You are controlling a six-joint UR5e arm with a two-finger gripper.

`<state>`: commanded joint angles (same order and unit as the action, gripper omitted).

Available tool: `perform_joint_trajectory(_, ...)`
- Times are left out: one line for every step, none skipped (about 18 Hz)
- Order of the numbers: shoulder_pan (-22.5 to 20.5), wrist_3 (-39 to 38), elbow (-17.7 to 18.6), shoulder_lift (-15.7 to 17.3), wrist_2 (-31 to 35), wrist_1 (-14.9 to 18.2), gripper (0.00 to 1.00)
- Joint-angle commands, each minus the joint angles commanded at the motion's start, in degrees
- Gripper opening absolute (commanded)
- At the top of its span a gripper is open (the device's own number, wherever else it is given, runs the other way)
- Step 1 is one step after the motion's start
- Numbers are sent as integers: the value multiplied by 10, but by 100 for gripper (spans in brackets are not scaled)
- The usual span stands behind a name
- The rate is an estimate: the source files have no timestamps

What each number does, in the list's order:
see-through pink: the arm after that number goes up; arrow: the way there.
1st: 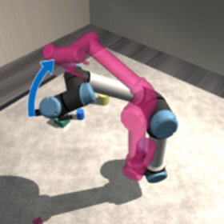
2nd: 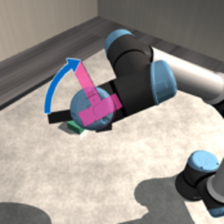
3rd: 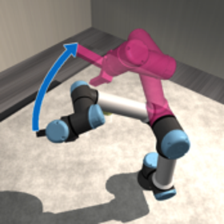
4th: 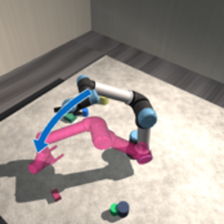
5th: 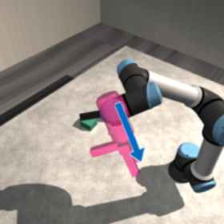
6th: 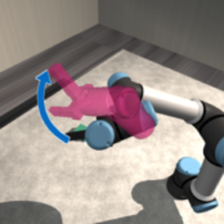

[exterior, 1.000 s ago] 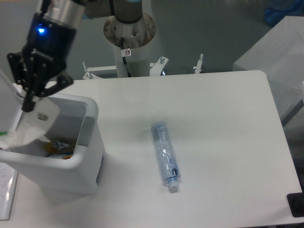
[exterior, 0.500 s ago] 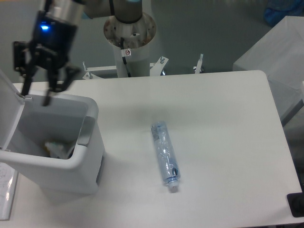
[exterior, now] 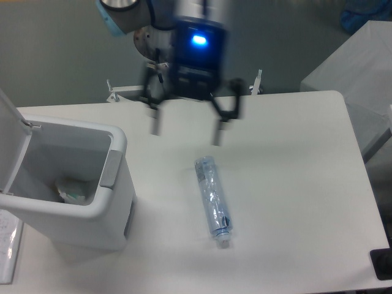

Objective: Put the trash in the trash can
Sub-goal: 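Move the empty gripper back toward the clear plastic bottle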

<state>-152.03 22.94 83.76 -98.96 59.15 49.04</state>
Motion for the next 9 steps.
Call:
perform_joint_trajectory(-14,1,-3,-9,0,0,100)
perform_joint_trajectory(-26,3,-5,-18,0,0,100)
perform_joint_trajectory(-37,6,-8,-24,0,-1,100)
perform_joint_trajectory(-45,9,-11,-29,0,-1,100)
perform_joint_trajectory(-49,10,-12,-34,-1,-1,100)
perform_joint_trajectory(-53,11,-12,-36,0,0,100)
perform_joint_trajectory(-55,11,-12,-42,0,-1,100)
perform_joint_trajectory(-56,13,-15,-52,1,0,100)
perform_joint_trajectory(-56,14,-17,-64,3,1,100)
